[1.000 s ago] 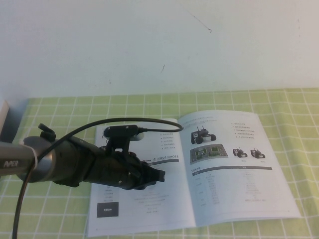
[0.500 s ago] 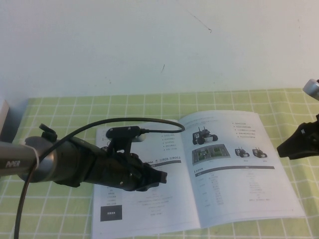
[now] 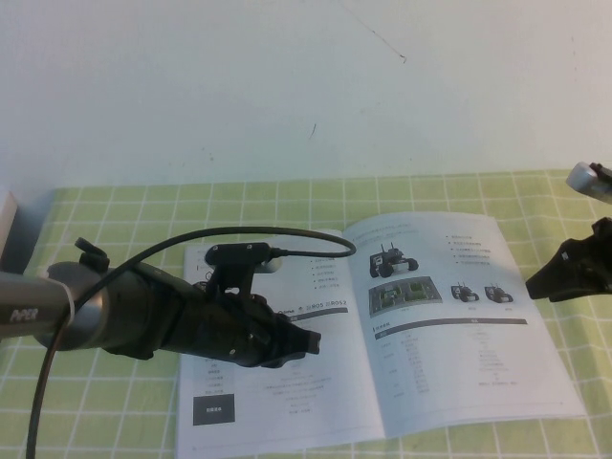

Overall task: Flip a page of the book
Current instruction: Open the closed book

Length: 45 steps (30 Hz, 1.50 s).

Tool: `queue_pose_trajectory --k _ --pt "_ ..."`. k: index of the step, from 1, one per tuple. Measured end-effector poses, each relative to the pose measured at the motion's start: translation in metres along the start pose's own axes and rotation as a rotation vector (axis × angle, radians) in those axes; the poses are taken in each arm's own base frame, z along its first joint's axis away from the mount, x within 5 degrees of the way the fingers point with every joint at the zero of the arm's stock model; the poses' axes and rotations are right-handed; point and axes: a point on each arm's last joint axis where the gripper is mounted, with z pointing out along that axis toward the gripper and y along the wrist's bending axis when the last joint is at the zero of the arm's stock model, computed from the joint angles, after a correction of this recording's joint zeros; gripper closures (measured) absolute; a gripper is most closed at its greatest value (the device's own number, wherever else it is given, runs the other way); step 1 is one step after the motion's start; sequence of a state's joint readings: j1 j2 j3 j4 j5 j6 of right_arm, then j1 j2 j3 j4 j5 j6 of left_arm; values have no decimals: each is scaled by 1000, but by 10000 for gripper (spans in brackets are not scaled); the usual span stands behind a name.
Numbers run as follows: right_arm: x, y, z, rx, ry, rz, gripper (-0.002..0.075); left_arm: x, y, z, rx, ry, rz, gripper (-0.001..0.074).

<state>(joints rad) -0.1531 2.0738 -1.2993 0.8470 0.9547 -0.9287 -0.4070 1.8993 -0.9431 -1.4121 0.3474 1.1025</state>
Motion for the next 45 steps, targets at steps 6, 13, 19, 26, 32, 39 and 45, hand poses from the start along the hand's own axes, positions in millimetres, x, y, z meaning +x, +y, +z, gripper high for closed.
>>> queue_pose_trajectory --k 6,13,19,26,32,39,45 --pt "2 -6 7 -4 18 -13 389 0 0 0 0 0 9 738" --pt "6 -15 19 -16 45 -8 389 0 0 0 0 0 9 738" --pt "6 -15 20 -29 41 -1 389 0 0 0 0 0 9 738" --pt "4 -14 21 -43 41 -15 389 0 0 0 0 0 11 738" --pt "-6 -11 10 -14 97 -62 398 0 0 0 0 0 11 738" --pt "-12 -1 -8 18 105 -85 401 0 0 0 -2 -1 11 738" --pt "-12 -4 -3 2 110 -68 402 0 0 0 -2 0 10 738"
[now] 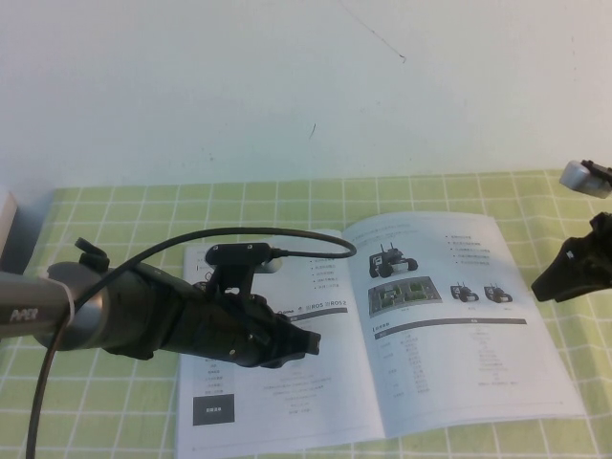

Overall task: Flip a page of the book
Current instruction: Open the closed book

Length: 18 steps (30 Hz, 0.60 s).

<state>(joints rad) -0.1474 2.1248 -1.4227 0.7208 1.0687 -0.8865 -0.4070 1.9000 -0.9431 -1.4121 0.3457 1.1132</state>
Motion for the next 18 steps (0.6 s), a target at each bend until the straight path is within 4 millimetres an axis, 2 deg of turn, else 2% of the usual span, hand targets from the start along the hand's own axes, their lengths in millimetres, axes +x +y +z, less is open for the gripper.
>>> queue_pose_trajectory --k 11,18 --pt "-2 4 30 -42 47 -22 402 0 1 0 -4 -1 -2 738" --pt "-2 2 32 -21 43 -7 402 0 1 0 -5 -2 4 738"
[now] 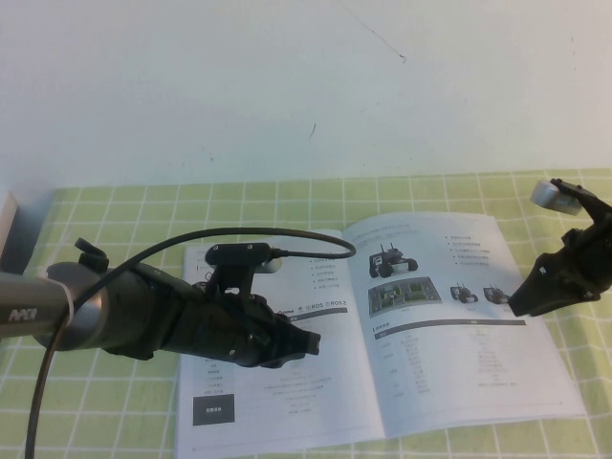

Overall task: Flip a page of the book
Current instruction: Open the closed book

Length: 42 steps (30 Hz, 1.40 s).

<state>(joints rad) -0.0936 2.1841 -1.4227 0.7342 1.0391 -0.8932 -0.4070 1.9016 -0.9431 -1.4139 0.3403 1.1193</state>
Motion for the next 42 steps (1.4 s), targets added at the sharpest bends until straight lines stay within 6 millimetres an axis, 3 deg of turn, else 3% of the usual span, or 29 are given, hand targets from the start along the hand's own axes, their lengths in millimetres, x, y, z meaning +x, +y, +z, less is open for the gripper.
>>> queue_pose_trajectory --k 42 --pt "-5 1 -4 36 2 54 405 0 0 0 0 0 12 738"
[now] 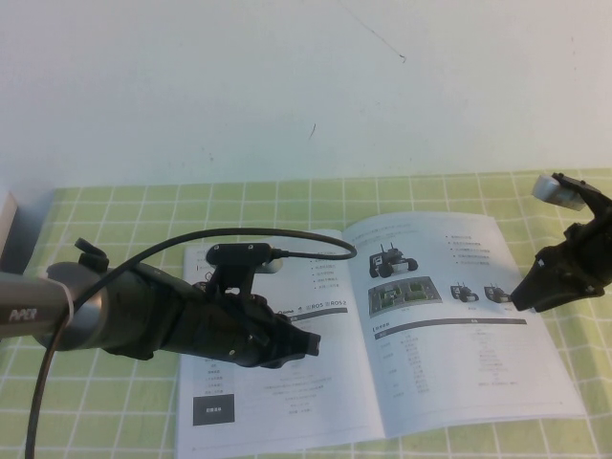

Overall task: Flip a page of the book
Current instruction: Open the closed book

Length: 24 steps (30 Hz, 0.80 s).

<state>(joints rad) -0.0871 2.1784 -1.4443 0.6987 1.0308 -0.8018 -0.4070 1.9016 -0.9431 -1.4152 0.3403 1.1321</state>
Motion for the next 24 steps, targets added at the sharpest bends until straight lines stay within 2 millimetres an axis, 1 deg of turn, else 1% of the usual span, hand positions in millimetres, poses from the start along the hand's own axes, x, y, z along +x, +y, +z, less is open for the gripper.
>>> queue_pose_trajectory --k 14,24 --pt "1 0 0 5 7 5 405 0 0 0 0 0 0 738" --pt "-1 2 0 -23 -10 8 405 0 0 0 0 0 0 738"
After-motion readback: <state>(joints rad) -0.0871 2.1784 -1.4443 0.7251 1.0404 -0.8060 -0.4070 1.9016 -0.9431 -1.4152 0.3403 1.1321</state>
